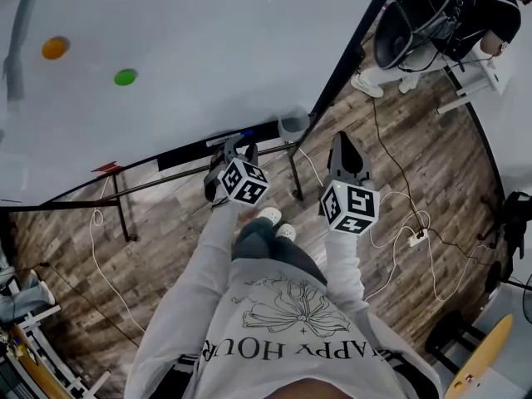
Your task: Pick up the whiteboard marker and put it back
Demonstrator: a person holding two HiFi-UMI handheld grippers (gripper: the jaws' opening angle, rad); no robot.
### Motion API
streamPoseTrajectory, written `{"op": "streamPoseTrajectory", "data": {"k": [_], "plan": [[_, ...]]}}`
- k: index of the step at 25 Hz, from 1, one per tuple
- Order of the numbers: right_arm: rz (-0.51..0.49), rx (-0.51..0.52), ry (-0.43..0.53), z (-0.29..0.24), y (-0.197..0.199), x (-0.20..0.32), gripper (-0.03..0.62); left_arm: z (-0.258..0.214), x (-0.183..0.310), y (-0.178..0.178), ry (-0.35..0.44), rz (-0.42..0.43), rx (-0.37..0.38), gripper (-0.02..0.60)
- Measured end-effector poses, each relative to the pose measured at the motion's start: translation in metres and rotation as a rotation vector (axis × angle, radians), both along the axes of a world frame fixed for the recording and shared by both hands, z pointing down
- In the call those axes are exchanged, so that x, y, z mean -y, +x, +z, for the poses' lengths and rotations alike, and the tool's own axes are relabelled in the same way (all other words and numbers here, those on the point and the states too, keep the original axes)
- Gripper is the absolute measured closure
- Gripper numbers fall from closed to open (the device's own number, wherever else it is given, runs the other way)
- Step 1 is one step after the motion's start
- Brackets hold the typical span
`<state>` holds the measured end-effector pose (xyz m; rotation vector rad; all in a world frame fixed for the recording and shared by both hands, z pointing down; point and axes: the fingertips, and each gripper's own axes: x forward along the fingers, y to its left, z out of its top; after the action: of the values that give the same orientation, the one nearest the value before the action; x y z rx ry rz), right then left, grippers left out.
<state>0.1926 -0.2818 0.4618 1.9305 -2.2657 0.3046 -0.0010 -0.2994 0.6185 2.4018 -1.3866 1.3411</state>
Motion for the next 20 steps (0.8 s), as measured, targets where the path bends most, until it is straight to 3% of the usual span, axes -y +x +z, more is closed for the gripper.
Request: {"op": "streamPoseTrajectory", "data": {"k": [4, 7, 11, 20], "plan": [[-0.019, 0.009, 0.018, -0.008, -0.007, 0.002, 0.591, -0.024, 0.000, -0.001, 0.038, -0.042, -0.081, 0.483], [-0.038, 0.015, 0.038, -0.016, -0.015, 0.003, 0.591, -0.054, 0.000, -0.003, 0.087, -0.099, -0.206, 0.505], [-0.070, 0.019, 0.072, -0.031, -0.027, 0.003, 0.591, -0.101, -0.002, -0.009, 0.174, -0.155, -0.348, 0.550], [-0.118, 0.028, 0.126, -0.054, -0.048, -0.002, 0.591, -0.194, -0.017, -0.031, 0.369, -0.244, -0.562, 0.569]]}}
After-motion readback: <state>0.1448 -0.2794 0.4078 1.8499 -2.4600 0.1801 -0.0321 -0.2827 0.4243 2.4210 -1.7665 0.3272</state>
